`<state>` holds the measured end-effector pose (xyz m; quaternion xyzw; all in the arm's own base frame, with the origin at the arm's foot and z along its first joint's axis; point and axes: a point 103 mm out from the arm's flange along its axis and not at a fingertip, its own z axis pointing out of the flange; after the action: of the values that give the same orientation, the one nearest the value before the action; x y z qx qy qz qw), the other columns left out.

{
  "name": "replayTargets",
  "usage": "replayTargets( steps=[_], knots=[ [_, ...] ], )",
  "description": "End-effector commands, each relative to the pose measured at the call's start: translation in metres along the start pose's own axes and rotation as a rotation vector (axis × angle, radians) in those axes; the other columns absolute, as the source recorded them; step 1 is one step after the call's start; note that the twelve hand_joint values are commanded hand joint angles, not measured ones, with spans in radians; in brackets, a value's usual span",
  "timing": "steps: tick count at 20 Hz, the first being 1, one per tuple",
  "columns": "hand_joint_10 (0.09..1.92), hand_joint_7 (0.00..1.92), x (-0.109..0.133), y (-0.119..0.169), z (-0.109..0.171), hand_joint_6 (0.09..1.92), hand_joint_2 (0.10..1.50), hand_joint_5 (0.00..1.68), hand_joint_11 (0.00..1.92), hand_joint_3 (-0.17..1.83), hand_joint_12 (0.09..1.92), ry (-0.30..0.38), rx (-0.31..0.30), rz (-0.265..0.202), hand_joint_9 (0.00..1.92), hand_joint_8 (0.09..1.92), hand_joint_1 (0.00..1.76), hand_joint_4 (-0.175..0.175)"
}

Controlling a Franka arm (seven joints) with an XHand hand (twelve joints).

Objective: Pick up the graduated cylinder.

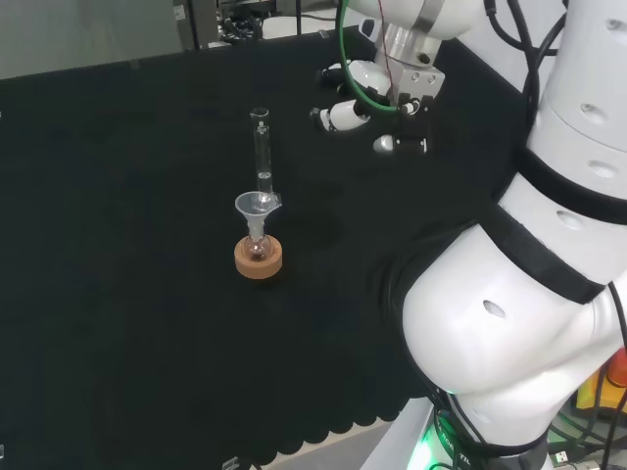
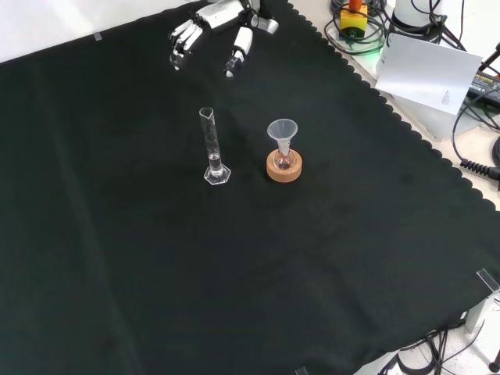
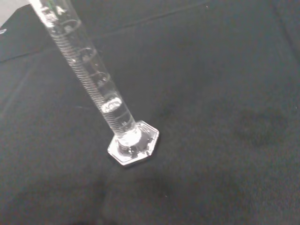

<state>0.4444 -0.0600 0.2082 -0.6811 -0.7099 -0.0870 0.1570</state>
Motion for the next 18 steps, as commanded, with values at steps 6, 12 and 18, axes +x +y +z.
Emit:
replayTargets(
  steps=[6,12,18],
  knots=[
    [0.65,0.25,0.023,0.029,0.076,0.09,0.71,0.52,0.14,0.47,1.38,0.08,0.087,-0.153,0.45,0.69,0.8,-0.071],
    [0.64,0.27,0.02,0.034,0.087,0.09,0.67,0.54,0.14,0.51,1.38,0.148,0.055,-0.145,0.44,0.69,0.84,-0.069],
    [0.64,0.26,0.018,0.042,0.094,0.09,0.64,0.54,0.14,0.55,1.38,0.212,0.051,-0.136,0.45,0.69,0.86,-0.07]
  ],
)
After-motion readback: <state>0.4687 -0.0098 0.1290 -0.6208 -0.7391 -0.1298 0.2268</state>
